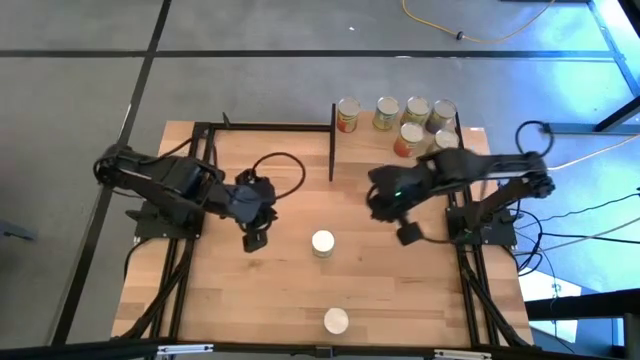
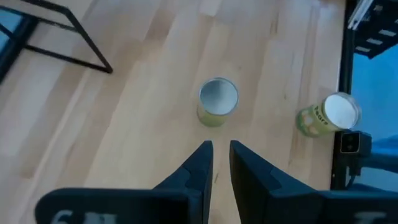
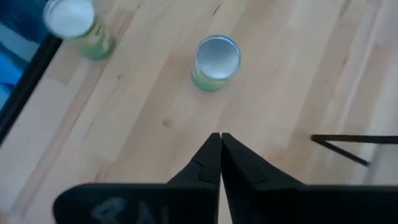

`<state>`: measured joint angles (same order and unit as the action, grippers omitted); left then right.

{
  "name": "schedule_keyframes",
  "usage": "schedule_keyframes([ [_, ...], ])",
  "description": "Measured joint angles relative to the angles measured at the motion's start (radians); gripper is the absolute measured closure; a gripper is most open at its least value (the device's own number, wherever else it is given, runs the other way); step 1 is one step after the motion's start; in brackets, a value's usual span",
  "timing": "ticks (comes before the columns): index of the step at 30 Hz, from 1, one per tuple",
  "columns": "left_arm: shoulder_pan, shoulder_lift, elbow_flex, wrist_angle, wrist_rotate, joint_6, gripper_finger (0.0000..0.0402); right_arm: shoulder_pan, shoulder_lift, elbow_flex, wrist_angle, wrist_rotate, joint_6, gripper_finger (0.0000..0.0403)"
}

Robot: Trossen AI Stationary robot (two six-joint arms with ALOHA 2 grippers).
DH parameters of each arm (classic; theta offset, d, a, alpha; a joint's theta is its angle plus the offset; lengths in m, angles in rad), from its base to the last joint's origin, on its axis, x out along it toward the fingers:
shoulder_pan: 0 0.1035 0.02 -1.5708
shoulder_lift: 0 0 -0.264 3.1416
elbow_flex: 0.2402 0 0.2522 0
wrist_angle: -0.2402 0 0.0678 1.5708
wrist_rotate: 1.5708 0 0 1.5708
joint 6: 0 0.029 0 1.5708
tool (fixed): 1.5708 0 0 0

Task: Pick and place cans onto a shelf
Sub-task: Put the left canned pears on the shelf

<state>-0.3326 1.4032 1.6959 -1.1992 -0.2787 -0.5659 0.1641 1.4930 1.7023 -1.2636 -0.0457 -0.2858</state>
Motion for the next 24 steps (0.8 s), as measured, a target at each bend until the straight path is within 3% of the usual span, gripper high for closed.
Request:
schedule_keyframes([
  [11,-0.066,-0.043,0.000,-0.123,-0.051,-0.005,0.0355,0.004,0.172,0.000,0.166,0.002,0.047,0.0385],
  [24,-0.084,-0.043,0.000,-0.179,-0.052,-0.009,0.0355,0.012,0.191,0.000,0.259,-0.087,0.071,0.0394],
])
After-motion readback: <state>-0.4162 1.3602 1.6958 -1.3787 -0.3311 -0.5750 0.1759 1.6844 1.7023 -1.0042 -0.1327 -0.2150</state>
